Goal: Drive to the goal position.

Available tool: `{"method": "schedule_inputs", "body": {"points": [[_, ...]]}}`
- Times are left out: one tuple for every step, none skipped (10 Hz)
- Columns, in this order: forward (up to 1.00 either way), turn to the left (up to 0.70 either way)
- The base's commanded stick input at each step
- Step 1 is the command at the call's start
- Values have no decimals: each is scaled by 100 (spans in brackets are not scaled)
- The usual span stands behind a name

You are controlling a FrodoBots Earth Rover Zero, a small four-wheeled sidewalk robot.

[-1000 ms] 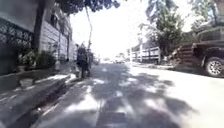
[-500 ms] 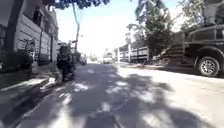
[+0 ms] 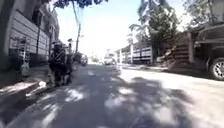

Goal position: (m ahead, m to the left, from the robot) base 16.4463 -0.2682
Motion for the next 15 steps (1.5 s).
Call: {"method": "schedule_inputs", "body": {"points": [[100, 0], [100, 0], [100, 0], [100, 0], [100, 0], [100, 0], [100, 0], [100, 0], [100, 0], [100, 0], [100, 0], [100, 0], [100, 1], [100, 3], [100, 3]]}}
